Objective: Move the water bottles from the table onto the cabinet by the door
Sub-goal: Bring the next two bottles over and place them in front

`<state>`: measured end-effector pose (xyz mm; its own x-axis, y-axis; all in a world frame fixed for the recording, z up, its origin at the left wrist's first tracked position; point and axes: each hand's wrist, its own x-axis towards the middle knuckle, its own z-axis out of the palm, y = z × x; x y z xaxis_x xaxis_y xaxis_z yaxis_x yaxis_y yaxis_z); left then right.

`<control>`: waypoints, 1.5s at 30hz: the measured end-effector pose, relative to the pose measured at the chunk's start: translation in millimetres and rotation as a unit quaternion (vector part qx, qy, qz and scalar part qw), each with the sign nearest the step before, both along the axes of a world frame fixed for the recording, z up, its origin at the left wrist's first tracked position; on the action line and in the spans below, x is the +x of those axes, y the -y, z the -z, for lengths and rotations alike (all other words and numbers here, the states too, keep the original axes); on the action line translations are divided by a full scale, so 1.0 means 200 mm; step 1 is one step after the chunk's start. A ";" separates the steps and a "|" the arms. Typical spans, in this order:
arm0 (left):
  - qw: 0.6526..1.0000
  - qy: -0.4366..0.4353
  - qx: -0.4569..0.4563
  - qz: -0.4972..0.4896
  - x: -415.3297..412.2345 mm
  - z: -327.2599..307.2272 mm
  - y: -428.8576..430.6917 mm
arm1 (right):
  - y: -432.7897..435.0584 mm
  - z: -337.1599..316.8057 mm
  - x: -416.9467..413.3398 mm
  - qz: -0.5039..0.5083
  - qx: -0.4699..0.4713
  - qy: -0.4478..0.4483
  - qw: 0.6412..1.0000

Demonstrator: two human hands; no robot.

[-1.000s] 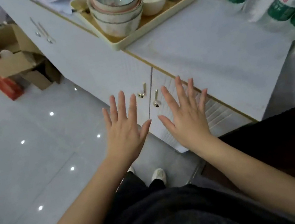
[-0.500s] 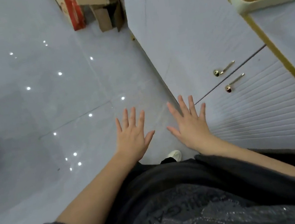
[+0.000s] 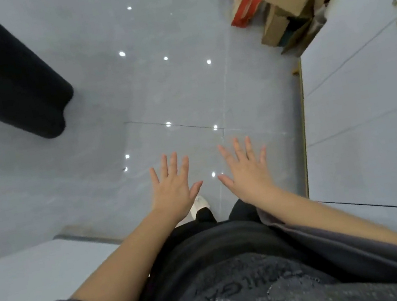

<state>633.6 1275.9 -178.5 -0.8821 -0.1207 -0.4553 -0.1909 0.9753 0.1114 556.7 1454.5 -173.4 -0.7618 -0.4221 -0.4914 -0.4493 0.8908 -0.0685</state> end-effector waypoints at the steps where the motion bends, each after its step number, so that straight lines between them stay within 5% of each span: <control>1: 1.000 0.001 0.002 -0.027 0.02 0.01 0.04 | 0.06 0.00 -0.02 -0.020 0.000 0.000 1.000; 21: 0.912 -0.024 0.003 -0.409 -0.02 0.03 0.89 | 1.46 0.03 -0.58 -0.350 -0.036 0.016 0.936; 35: 0.794 -0.041 0.003 -0.606 0.11 0.03 1.50 | 2.40 0.04 -0.47 -0.529 -0.027 0.031 0.848; 45: 0.810 0.004 0.000 -0.587 0.46 0.10 2.37 | 3.26 0.12 -0.12 -0.553 -0.012 0.027 0.832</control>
